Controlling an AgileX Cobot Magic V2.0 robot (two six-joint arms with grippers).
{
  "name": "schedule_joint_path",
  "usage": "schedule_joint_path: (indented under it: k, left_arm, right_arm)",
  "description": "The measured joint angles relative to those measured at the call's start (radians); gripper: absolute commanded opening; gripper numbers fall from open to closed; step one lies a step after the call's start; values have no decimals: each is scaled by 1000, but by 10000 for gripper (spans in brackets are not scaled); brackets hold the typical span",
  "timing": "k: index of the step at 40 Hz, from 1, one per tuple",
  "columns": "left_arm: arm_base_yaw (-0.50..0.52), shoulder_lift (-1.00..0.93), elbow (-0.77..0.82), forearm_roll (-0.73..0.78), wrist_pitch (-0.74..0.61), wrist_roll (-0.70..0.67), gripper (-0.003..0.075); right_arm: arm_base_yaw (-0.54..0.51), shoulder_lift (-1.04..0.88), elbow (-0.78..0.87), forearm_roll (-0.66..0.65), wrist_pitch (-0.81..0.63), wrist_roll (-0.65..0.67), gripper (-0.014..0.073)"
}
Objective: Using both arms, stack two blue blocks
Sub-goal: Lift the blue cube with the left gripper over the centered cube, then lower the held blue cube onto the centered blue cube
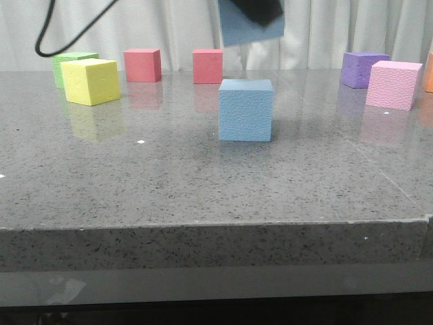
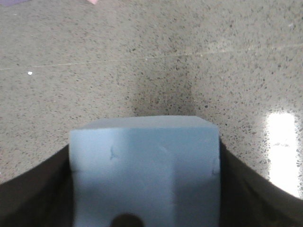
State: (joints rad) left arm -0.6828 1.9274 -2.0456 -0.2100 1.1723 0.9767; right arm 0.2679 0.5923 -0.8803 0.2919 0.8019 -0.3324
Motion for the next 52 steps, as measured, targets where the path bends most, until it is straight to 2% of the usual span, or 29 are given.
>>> schedule_joint_path:
  k: [19,39,47,52]
  left_arm:
    - [-2,36,0,19,-40,124,370]
    - [-2,85,0,21,-38,152,375]
    - [-2,87,0,23,-30,153,488]
    - [-2,87,0,25,-30,155,500]
  right_arm:
    - [0,0,0,0,8,0,615]
    - [0,0,0,0,8,-2,615]
    - [0,0,0,0,8,-2,615]
    - [0,0,0,0,8,-2,615]
